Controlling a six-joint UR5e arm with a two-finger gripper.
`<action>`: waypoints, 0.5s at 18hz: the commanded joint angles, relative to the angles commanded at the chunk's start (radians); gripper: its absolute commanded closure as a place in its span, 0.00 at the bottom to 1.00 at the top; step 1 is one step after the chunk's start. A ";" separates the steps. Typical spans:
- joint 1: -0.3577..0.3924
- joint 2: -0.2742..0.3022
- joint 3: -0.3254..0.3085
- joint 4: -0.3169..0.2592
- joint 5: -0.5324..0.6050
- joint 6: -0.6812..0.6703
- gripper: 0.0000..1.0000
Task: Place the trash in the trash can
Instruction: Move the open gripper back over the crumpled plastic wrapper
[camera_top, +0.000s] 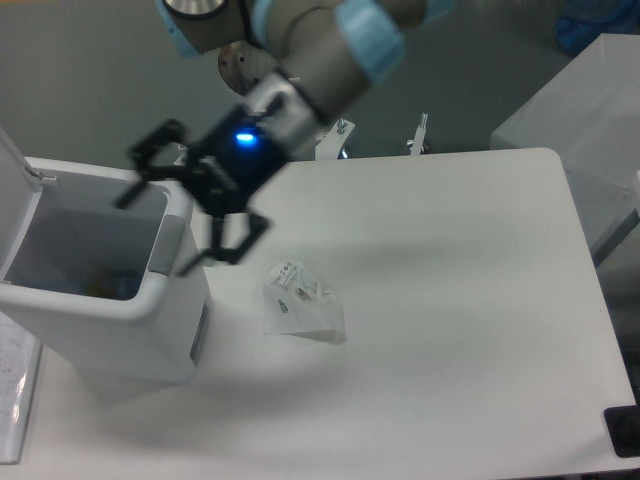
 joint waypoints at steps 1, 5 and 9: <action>0.018 -0.015 0.000 0.000 0.003 -0.017 0.00; 0.049 -0.083 0.000 -0.005 0.058 -0.038 0.00; 0.042 -0.098 -0.037 -0.009 0.239 -0.049 0.00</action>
